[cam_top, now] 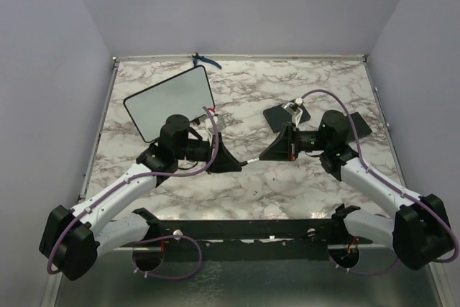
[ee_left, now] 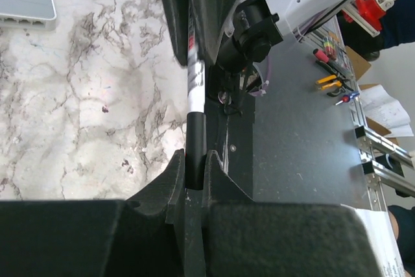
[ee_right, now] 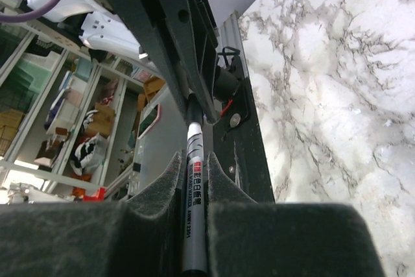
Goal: Write a sentence on the whiteboard
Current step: Open the pen cap from the whiteboard marker, then place the pen cap at the center of the board.
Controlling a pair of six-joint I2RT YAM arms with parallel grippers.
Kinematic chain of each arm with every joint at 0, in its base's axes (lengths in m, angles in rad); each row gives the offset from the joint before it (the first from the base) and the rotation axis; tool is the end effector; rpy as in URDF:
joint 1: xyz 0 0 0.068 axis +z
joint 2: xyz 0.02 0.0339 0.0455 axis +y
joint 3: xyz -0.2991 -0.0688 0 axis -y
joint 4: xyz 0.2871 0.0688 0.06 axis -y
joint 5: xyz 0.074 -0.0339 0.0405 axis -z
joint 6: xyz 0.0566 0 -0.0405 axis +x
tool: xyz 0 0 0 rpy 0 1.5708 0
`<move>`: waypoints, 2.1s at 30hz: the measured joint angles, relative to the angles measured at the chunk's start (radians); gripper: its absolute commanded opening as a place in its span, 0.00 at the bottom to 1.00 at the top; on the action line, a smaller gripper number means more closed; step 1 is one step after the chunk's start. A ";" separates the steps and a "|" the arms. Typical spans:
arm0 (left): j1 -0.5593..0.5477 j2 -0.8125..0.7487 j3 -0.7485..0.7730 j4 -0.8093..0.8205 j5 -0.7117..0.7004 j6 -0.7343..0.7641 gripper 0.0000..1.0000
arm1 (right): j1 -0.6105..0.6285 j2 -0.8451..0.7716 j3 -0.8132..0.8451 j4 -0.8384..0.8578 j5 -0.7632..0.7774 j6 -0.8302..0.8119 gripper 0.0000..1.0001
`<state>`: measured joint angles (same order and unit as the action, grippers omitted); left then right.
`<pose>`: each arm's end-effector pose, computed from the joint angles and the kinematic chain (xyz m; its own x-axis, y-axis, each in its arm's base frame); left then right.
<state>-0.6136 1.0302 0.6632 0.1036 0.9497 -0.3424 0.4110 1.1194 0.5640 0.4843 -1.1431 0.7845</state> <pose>0.1851 -0.1867 0.2951 -0.5286 0.1333 -0.8384 0.8489 0.0726 -0.5236 0.2199 0.1520 0.2753 -0.7510 -0.0076 -0.6603 -0.6601 0.0325 0.7504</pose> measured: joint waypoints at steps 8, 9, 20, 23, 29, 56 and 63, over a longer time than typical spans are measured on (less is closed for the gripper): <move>0.016 -0.026 -0.018 -0.065 0.004 0.026 0.00 | -0.086 -0.045 0.002 -0.093 -0.031 -0.048 0.00; 0.016 -0.027 -0.018 -0.071 0.005 0.029 0.00 | -0.087 -0.051 0.002 -0.100 -0.032 -0.054 0.00; 0.016 -0.043 -0.025 -0.153 -0.002 0.078 0.00 | -0.179 -0.155 0.037 -0.383 -0.014 -0.215 0.00; 0.016 -0.051 -0.040 -0.167 -0.021 0.090 0.00 | -0.259 -0.220 0.044 -0.427 0.004 -0.219 0.00; 0.012 -0.053 -0.050 -0.209 -0.084 0.118 0.00 | -0.320 -0.264 0.167 -0.625 0.123 -0.317 0.00; -0.566 0.389 0.065 -0.198 -1.062 0.051 0.02 | -0.320 -0.428 0.123 -0.841 0.582 -0.444 0.00; -0.580 0.439 0.065 -0.196 -1.102 0.024 0.20 | -0.320 -0.411 0.096 -0.804 0.582 -0.434 0.00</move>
<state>-1.1938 1.4696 0.7280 -0.0925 -0.1528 -0.3180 0.0910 0.7082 0.6601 -0.3195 -0.5613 0.3508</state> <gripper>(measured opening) 0.088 0.103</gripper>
